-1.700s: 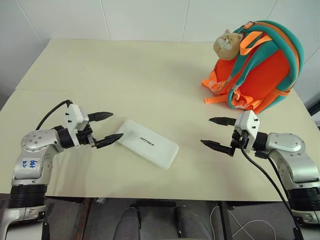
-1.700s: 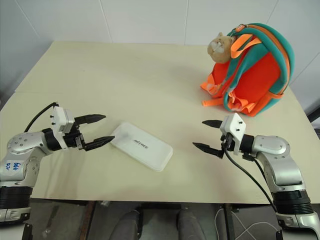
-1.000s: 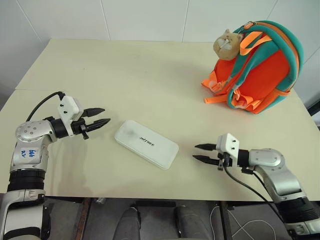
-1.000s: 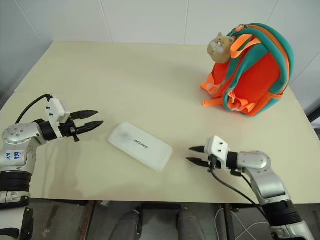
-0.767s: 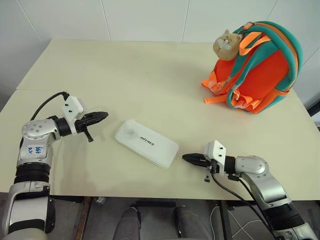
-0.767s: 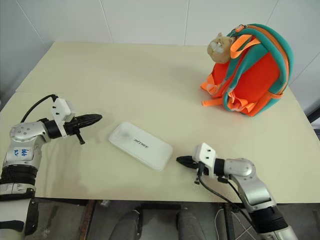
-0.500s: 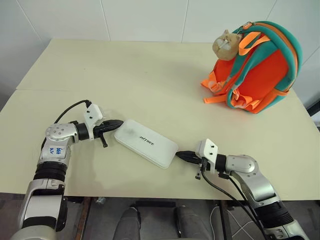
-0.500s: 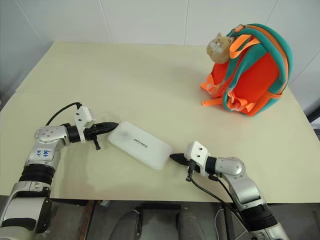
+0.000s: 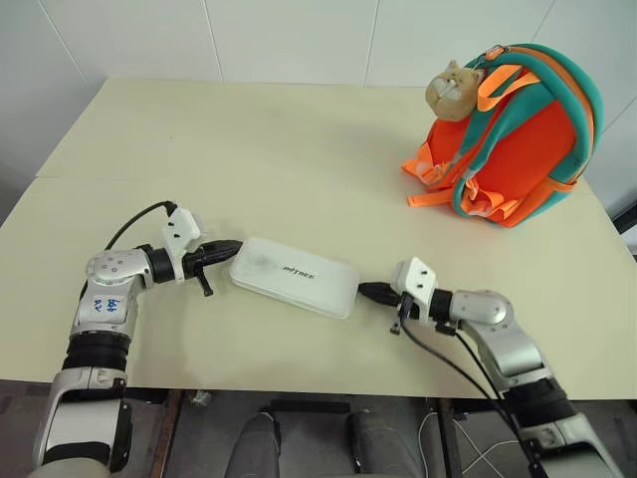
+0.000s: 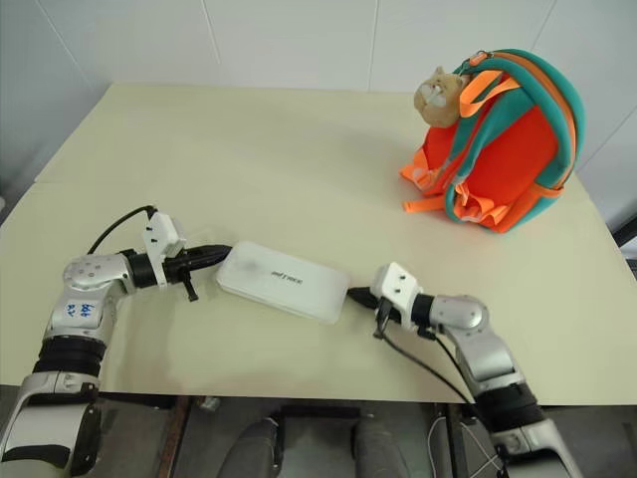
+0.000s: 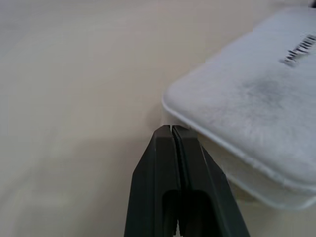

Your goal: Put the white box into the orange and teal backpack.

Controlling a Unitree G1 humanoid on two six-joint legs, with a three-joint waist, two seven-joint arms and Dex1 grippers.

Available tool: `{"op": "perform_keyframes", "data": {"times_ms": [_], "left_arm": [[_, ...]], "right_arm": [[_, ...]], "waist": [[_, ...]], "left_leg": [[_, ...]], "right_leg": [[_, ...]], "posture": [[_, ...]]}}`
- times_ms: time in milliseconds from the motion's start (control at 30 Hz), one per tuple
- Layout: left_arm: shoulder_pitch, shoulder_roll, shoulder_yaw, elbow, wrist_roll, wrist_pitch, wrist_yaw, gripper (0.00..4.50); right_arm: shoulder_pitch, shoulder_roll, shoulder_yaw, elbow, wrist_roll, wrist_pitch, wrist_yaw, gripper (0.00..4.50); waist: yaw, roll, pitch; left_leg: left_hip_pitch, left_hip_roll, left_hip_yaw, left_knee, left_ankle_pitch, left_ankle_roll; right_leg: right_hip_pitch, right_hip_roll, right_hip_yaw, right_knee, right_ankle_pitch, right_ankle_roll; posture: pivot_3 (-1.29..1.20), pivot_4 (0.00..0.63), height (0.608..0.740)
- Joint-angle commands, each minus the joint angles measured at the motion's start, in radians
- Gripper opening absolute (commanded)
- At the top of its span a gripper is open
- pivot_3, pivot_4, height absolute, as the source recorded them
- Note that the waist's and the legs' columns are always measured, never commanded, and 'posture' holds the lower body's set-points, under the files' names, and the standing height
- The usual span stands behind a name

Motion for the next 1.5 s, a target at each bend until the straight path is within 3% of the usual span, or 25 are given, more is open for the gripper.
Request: {"op": "perform_keyframes", "data": {"times_ms": [33,533,600,733,867,1000,1100,1133,1267,1500], "left_arm": [[0.019,-0.032,-0.028,-0.109,-0.034,0.034,-0.01,0.05],[0.015,-0.069,-0.017,-0.1,-0.012,0.071,0.068,0.05],[0.014,-0.066,-0.01,-0.11,-0.028,0.106,0.065,0.02],[0.02,-0.045,0.004,-0.132,-0.059,0.184,0.05,0.9],[0.019,0.016,0.021,-0.098,-0.049,0.206,0.033,2.19],[-0.006,0.057,0.038,-0.079,-0.094,0.312,0.002,3.45],[-0.049,0.094,0.041,-0.044,-0.158,0.484,-0.066,4.36],[-0.063,0.102,0.041,-0.032,-0.171,0.523,-0.081,4.46],[-0.156,0.138,0.011,0.003,-0.313,0.943,-0.186,4.46],[-0.178,0.061,-0.053,0.019,-0.292,1.019,-0.132,4.46]], "right_arm": [[-0.044,-0.002,-0.005,0.03,0.004,-0.07,0.034,0.0],[-0.054,-0.057,-0.065,0.099,0.017,-0.06,0.061,0.0],[-0.061,-0.08,-0.066,0.121,0.0,-0.083,0.068,0.51],[-0.112,-0.135,-0.08,0.222,-0.021,-0.138,0.081,1.8],[-0.156,-0.217,-0.082,0.278,-0.019,-0.166,0.156,3.22],[-0.175,-0.231,-0.111,0.223,0.066,-0.05,0.225,4.5],[-0.163,-0.248,-0.103,0.116,0.136,0.094,0.299,4.5],[-0.157,-0.254,-0.097,0.083,0.15,0.13,0.319,4.5],[-0.124,-0.263,-0.049,-0.041,0.171,0.259,0.363,4.5],[-0.094,-0.224,0.01,-0.125,0.126,0.325,0.298,4.5]], "waist": [[0.002,0.0,0.0],[0.001,0.0,0.0],[0.001,0.0,0.0],[0.0,0.0,0.0],[-0.003,0.0,0.0],[-0.009,0.0,0.0],[-0.011,0.0,0.0],[-0.011,0.0,0.0],[-0.01,0.0,0.0],[-0.006,0.0,0.0]], "left_leg": [[0.0,0.0,0.0,0.0,0.0,0.0],[0.0,0.0,0.0,0.0,0.0,0.0],[0.0,0.0,0.0,0.0,0.0,0.0],[0.0,-0.001,0.0,0.0,0.0,0.0],[0.0,0.0,0.0,0.0,0.0,0.0],[0.0,0.0,0.0,-0.001,0.0,0.0],[0.0,0.0,0.0,-0.001,0.0,0.0],[0.0,0.0,0.0,-0.001,0.0,0.0],[-0.001,0.0,-0.001,-0.001,0.0,0.0],[-0.001,-0.001,-0.001,-0.001,0.0,0.0]], "right_leg": [[0.0,0.0,0.0,0.0,0.0,0.0],[0.0,0.0,0.0,0.0,0.0,0.0],[0.0,0.0,0.0,0.0,0.0,0.0],[0.0,0.0,0.0,0.0,0.0,0.0],[0.0,0.0,0.0,0.0,0.0,0.0],[0.0,0.0,0.0,-0.001,0.0,0.0],[0.0,0.0,0.0,-0.001,0.0,0.0],[0.0,0.0,0.0,-0.001,0.0,0.0],[-0.001,0.001,-0.001,0.0,0.0,0.0],[-0.001,0.0,-0.001,-0.001,-0.001,0.001]], "posture": [[0.0,0.15,0.74],[0.0,0.15,0.74],[0.0,0.15,0.74],[0.0,0.15,0.74],[0.0,0.15,0.74],[0.0,0.15,0.74],[0.0,0.15,0.74],[0.0,0.15,0.74],[0.0,0.15,0.74],[0.0,0.15,0.74]]}}
